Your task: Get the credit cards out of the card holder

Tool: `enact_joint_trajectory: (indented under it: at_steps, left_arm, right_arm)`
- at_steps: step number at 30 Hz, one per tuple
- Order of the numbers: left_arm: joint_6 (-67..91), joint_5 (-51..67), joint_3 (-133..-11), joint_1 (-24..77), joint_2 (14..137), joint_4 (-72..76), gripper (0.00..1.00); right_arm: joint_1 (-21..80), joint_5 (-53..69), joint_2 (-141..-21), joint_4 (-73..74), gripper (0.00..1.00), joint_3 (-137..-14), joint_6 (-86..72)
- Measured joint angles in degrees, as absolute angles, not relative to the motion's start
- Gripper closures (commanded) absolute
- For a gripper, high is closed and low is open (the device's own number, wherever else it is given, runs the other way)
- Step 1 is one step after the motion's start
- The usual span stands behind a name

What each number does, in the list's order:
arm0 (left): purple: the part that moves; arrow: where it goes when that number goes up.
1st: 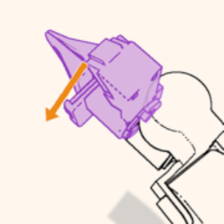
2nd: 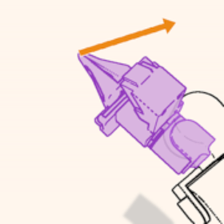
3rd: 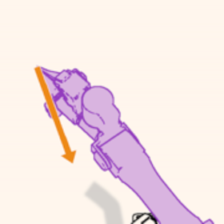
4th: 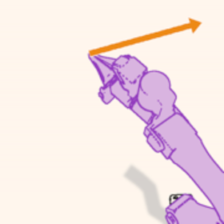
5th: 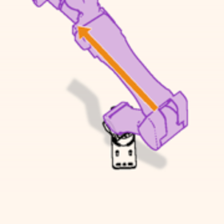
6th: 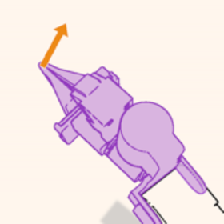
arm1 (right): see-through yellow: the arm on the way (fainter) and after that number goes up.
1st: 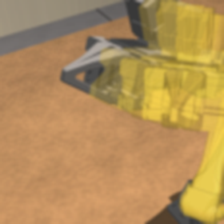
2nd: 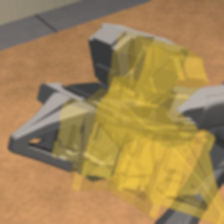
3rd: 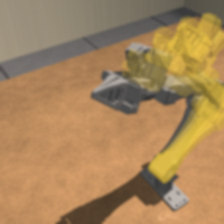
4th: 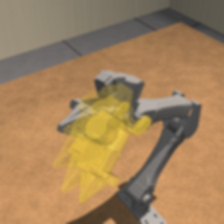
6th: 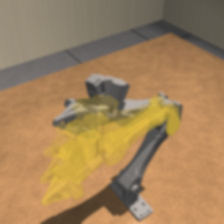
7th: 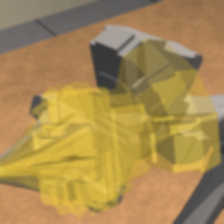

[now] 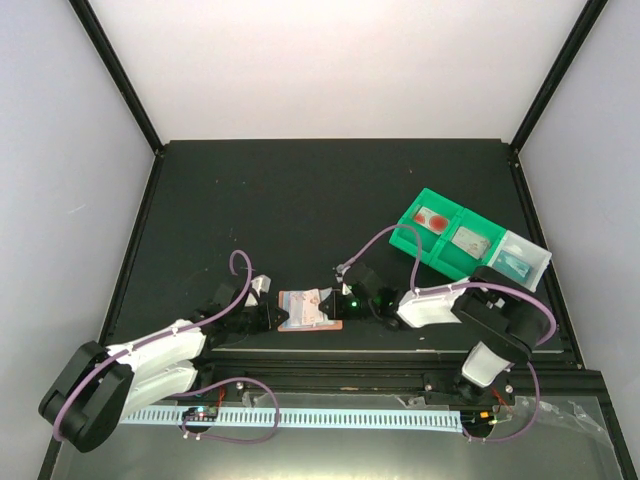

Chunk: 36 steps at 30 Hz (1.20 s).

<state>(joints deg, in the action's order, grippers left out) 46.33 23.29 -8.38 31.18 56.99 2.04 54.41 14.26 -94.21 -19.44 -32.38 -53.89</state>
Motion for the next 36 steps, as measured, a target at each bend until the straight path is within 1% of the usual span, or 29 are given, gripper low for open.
enact_joint_trajectory:
  at_steps: [4, 8, 13, 14, 17, 19, 22, 26, 32, 36]
  left_arm:
    - [46.54, 23.22, -8.38, 31.18, 56.55, 1.69, 0.86]
    - [46.63, 23.14, -8.38, 31.18, 55.57, 0.6, 0.78]
    - [46.89, 23.16, -8.47, 31.18, 53.43, -1.21, 0.73]
    - [47.03, 23.16, -8.51, 31.18, 52.29, -2.15, 0.72]
    - [47.29, 23.2, -8.84, 31.18, 50.43, -3.9, 0.71]
    - [47.46, 23.2, -9.32, 31.18, 49.28, -4.45, 0.7]
    - [47.7, 23.22, -10.24, 31.2, 47.42, -4.38, 0.71]
    - [48.18, 23.62, -10.41, 31.27, 47.59, -3.38, 0.76]
    - [48.23, 24.99, -10.44, 31.99, 52.62, -0.36, 0.83]
    - [48.21, 25.76, -10.44, 32.42, 55.68, 1.48, 0.84]
  right_arm:
    - [54.19, 14.13, -92.05, -18.5, 0.99, -31.55, -53.47]
    - [54.17, 14.13, -91.29, -17.96, 0.99, -31.35, -52.97]
    - [54.15, 14.2, -91.29, -17.93, 0.99, -31.35, -52.88]
    - [54.13, 14.22, -91.29, -17.96, 0.98, -31.35, -52.88]
    - [54.06, 14.35, -91.37, -18.0, 0.88, -31.35, -52.88]
    - [53.98, 14.48, -91.64, -17.98, 0.84, -31.31, -52.95]
    - [53.84, 14.81, -92.44, -18.11, 0.8, -30.7, -52.95]
    - [53.67, 15.77, -92.92, -19.62, 0.77, -30.33, -53.12]
    - [53.21, 17.5, -94.26, -23.31, 0.73, -29.69, -53.91]
    - [53.06, 18.59, -95.44, -25.78, 0.72, -29.63, -54.35]
